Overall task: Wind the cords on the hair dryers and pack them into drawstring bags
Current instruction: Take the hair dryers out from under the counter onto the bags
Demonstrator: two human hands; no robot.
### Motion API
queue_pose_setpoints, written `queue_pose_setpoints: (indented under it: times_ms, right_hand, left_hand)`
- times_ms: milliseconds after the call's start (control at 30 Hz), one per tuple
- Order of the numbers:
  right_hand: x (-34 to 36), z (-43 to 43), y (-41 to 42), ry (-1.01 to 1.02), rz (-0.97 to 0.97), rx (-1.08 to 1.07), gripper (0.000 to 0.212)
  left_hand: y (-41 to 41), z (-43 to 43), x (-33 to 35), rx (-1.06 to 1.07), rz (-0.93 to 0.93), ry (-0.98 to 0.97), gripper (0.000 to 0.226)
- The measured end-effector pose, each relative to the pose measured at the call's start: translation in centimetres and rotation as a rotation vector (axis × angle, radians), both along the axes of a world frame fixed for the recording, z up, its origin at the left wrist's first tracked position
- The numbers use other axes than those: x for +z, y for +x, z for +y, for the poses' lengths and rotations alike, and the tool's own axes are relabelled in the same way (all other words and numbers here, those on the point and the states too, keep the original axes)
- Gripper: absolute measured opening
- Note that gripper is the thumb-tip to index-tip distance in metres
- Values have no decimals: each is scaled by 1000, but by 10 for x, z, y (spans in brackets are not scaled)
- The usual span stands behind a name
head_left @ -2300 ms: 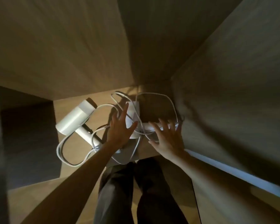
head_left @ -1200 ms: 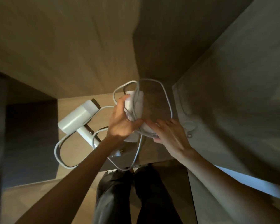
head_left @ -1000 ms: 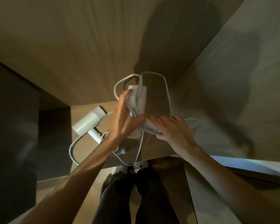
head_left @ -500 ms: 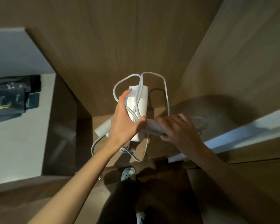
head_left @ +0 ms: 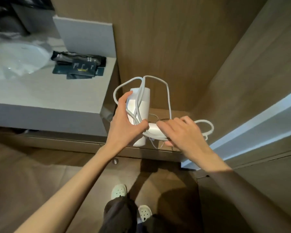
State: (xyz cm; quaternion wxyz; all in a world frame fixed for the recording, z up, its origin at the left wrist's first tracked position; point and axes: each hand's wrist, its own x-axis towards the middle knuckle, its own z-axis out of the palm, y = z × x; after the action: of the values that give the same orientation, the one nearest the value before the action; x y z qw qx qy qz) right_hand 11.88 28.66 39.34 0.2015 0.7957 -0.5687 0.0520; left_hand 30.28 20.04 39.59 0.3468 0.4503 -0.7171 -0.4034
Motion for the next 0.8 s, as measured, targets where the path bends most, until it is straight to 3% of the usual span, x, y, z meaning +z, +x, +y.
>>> queue_pose_setpoints:
  times_ms: [300, 800]
  right_hand:
    - [34, -39, 166, 13, -35, 164, 49]
    - [45, -177, 521, 18, -104, 430, 48]
  left_hand:
    - [177, -9, 28, 163, -30, -45, 89]
    - [540, -92, 49, 439, -101, -130, 85]
